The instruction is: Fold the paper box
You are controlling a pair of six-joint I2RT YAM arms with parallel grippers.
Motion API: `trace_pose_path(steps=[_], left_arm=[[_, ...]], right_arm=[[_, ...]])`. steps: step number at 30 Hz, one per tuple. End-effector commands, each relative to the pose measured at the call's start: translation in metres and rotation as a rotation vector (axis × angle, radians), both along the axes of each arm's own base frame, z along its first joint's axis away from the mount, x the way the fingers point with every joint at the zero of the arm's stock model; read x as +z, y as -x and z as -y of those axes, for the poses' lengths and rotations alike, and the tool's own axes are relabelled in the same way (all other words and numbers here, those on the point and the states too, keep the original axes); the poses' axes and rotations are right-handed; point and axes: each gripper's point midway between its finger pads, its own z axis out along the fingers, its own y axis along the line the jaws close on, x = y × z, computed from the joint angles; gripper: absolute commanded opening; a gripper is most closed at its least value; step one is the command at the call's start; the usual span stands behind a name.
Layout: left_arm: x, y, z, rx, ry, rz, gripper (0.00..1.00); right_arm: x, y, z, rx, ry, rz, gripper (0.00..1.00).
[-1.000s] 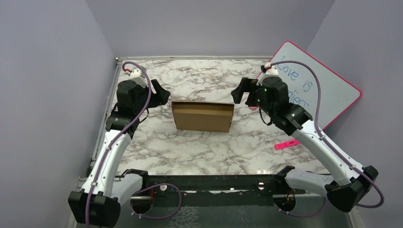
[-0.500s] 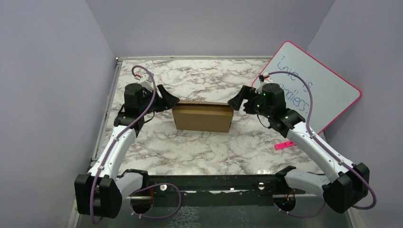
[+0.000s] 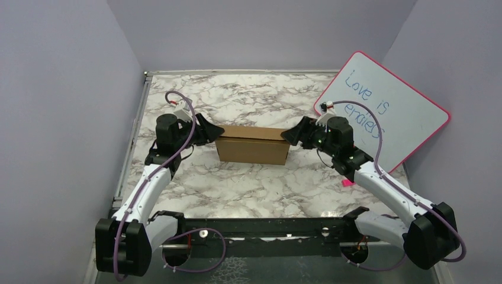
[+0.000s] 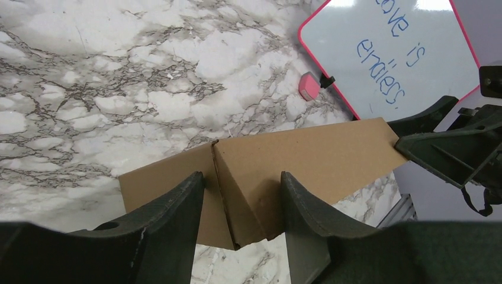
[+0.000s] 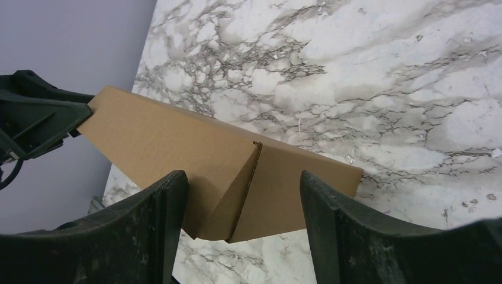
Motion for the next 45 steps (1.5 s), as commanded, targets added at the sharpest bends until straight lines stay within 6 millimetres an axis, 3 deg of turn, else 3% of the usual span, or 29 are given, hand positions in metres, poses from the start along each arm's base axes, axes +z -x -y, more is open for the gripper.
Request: trace_pose_path(steps=[1,6,15,20,28,36,40,45], left_arm=[[-0.052,0.023,-0.004,0.004,-0.022,-0.146,0.50],[-0.075,0.032,-0.003,0.027,0.023,-0.204,0.51],[-0.097,0.042,-0.004,0.110,0.193,-0.270,0.51],[-0.096,0.044,-0.011,0.164,0.325,-0.313,0.49],[-0.112,0.052,-0.018,0.246,0.406,-0.386,0.34],[-0.122,0.053,-0.020,0.252,0.379,-0.398,0.10],[-0.126,0.051,-0.021,0.256,0.362,-0.402,0.04],[-0.138,0.048,-0.025,0.275,0.323,-0.414,0.00]], right_arm=[[-0.037,0.012,0.003,0.031,0.024,-0.051,0.71],[-0.061,0.019,0.005,0.035,0.004,-0.072,0.67],[-0.113,0.034,0.009,0.043,-0.058,-0.196,0.58],[-0.119,0.035,0.015,0.040,-0.104,-0.231,0.53],[-0.116,0.037,0.015,0.043,-0.155,-0.282,0.47],[-0.102,0.039,0.016,0.118,-0.269,-0.355,0.35],[-0.121,0.036,0.025,0.102,-0.162,-0.356,0.28],[-0.152,0.050,0.024,0.175,-0.114,-0.387,0.21]])
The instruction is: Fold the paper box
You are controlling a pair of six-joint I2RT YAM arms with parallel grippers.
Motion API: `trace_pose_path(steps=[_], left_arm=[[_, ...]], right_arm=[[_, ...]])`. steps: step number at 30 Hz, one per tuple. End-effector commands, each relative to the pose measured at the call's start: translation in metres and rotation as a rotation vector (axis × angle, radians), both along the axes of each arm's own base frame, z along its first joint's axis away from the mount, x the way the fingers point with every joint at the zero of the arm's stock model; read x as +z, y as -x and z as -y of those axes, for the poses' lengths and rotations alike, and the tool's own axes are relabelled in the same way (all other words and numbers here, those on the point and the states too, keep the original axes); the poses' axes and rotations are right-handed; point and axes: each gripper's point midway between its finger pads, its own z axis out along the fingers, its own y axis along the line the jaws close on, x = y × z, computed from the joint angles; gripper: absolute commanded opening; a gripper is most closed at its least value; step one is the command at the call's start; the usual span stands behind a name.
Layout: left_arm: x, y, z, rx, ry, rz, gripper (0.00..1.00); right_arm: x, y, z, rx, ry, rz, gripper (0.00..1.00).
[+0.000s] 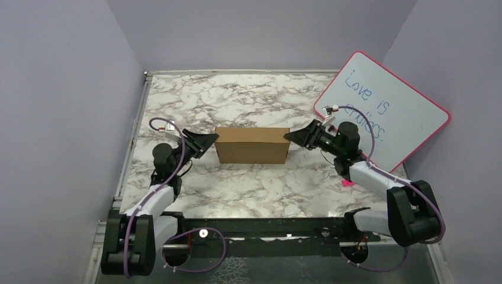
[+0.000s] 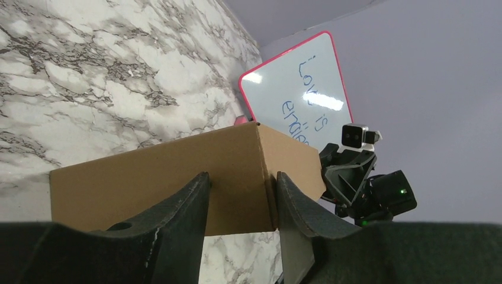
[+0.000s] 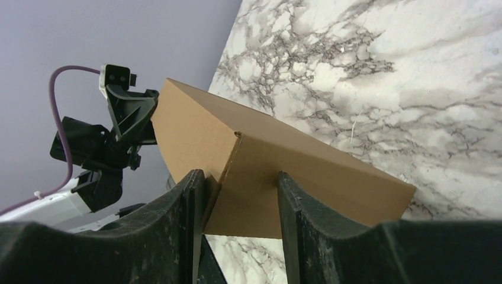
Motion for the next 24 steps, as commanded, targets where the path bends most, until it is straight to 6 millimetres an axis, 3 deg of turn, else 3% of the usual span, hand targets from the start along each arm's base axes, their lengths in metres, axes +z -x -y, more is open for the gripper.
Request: trace_pose_path(steps=[1,5,7,14,19,21,24], left_arm=[[-0.109,0.032,-0.009,0.014,-0.104,-0.384,0.00],[-0.120,0.029,-0.013,0.017,-0.173,-0.380,0.00],[-0.129,0.029,-0.019,0.054,-0.206,-0.398,0.00],[-0.154,0.040,-0.025,0.098,-0.204,-0.485,0.00],[-0.133,0.028,-0.028,0.131,-0.205,-0.402,0.00],[-0.112,0.018,-0.025,0.123,-0.193,-0.346,0.08],[-0.075,-0.001,-0.029,0.131,-0.254,-0.266,0.19]], right_arm=[[-0.130,0.054,0.021,0.076,0.228,-0.342,0.18],[-0.154,0.060,0.019,0.129,0.245,-0.405,0.02],[-0.158,0.058,0.020,0.121,0.261,-0.416,0.01],[-0.137,0.042,0.025,0.086,0.309,-0.339,0.01],[-0.096,0.030,0.011,0.149,0.245,-0.229,0.07],[-0.073,0.020,0.005,0.168,0.231,-0.167,0.14],[-0.041,0.004,0.004,0.161,0.254,-0.068,0.33]])
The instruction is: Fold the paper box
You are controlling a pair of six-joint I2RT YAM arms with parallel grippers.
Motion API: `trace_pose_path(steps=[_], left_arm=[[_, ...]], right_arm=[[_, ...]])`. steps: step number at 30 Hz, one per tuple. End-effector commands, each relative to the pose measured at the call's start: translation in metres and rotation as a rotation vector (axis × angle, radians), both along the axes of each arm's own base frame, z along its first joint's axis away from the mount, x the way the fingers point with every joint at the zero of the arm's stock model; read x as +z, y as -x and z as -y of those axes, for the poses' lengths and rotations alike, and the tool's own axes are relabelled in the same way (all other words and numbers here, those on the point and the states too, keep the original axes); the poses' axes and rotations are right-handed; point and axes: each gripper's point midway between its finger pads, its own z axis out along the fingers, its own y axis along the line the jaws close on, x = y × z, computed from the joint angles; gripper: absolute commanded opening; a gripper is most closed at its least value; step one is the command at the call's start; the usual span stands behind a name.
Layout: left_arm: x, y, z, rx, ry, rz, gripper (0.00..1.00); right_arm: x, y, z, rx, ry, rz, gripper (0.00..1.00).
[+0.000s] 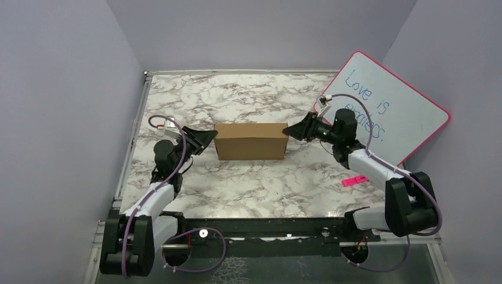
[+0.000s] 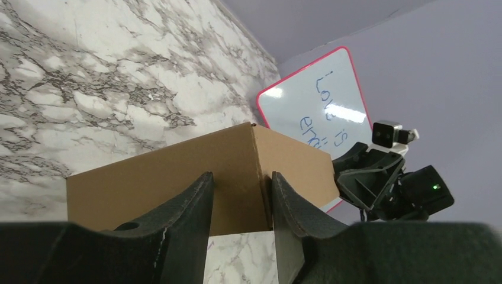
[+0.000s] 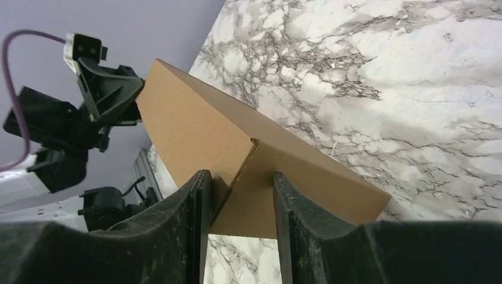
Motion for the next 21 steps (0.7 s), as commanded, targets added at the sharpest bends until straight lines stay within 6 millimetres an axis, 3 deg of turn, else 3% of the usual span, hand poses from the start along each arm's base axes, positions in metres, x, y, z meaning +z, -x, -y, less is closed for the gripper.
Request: trace_pose_path(steps=[1,7,12,16,21], left_arm=[[-0.062,0.009,-0.026,0.079,-0.228,-0.299,0.23],[0.028,-0.009,-0.043,0.116,-0.454,-0.073,0.55],[0.081,-0.012,-0.055,0.114,-0.655,0.047,0.76],[0.104,-0.007,-0.062,0.116,-0.837,0.098,0.81],[0.111,0.007,-0.069,0.195,-0.939,0.132,0.85]], right_arm=[[-0.046,0.022,0.011,0.040,0.184,-0.164,0.39],[0.008,0.007,0.012,0.081,0.262,0.020,0.79],[0.044,0.008,0.009,0.131,0.318,0.170,0.92],[0.068,0.015,-0.006,0.216,0.372,0.307,1.00],[0.081,0.043,-0.052,0.458,0.449,0.472,1.00]])
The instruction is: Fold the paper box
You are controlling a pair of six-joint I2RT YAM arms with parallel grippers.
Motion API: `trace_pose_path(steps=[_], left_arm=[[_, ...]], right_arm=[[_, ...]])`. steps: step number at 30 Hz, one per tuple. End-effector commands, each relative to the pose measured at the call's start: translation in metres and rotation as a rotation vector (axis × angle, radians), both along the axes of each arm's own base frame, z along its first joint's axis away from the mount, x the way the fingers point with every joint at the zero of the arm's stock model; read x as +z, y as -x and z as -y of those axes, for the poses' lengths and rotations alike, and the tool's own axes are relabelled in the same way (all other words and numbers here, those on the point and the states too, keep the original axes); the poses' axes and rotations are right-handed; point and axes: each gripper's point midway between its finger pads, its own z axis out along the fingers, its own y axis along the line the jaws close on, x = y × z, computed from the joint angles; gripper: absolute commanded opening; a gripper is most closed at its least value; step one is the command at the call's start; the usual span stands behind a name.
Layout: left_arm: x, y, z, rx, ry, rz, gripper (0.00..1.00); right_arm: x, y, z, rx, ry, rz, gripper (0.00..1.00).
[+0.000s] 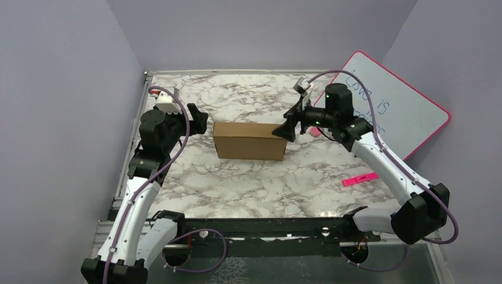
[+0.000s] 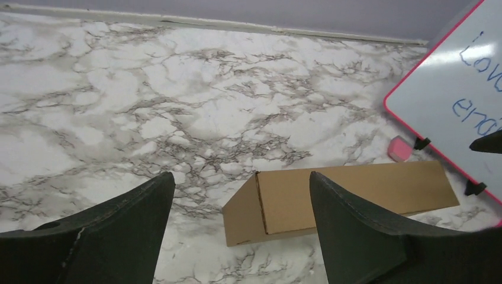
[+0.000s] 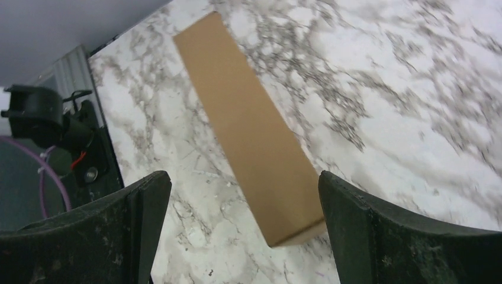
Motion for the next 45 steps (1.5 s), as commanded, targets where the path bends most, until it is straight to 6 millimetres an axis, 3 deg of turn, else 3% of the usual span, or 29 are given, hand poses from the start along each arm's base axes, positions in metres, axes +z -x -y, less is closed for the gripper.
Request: trace_pose_path(steps=[1,6,9,13,21,27,34,37,40,45], left_arm=[[-0.013,0.018,-0.027,0.110,-0.190,0.002,0.86],[-0.029,0.029,-0.047,0.208,-0.235,0.008,0.91],[-0.027,0.036,-0.057,0.266,-0.260,0.015,0.92],[-0.023,0.044,-0.063,0.311,-0.271,0.041,0.93],[-0.016,0.052,-0.069,0.347,-0.265,0.079,0.93],[-0.015,0.053,-0.068,0.341,-0.261,0.086,0.93],[-0.016,0.053,-0.067,0.339,-0.264,0.085,0.93],[-0.017,0.053,-0.067,0.337,-0.262,0.085,0.93],[-0.016,0.053,-0.068,0.343,-0.260,0.089,0.93],[-0.014,0.054,-0.070,0.355,-0.258,0.097,0.93]], right_arm=[[0.002,0.028,-0.035,0.229,0.144,0.133,1.00],[0.000,0.022,-0.056,0.318,0.301,0.227,1.00],[-0.003,0.024,-0.071,0.400,0.369,0.263,1.00],[-0.016,0.012,-0.087,0.423,0.462,0.290,1.00],[-0.043,0.002,-0.109,0.474,0.568,0.298,1.00],[-0.066,-0.009,-0.112,0.469,0.652,0.279,1.00],[-0.064,0.006,-0.126,0.526,0.653,0.335,0.68],[-0.062,0.012,-0.126,0.528,0.696,0.411,0.62],[-0.051,0.018,-0.130,0.507,0.712,0.536,0.49],[-0.040,0.014,-0.137,0.413,0.756,0.772,0.48]])
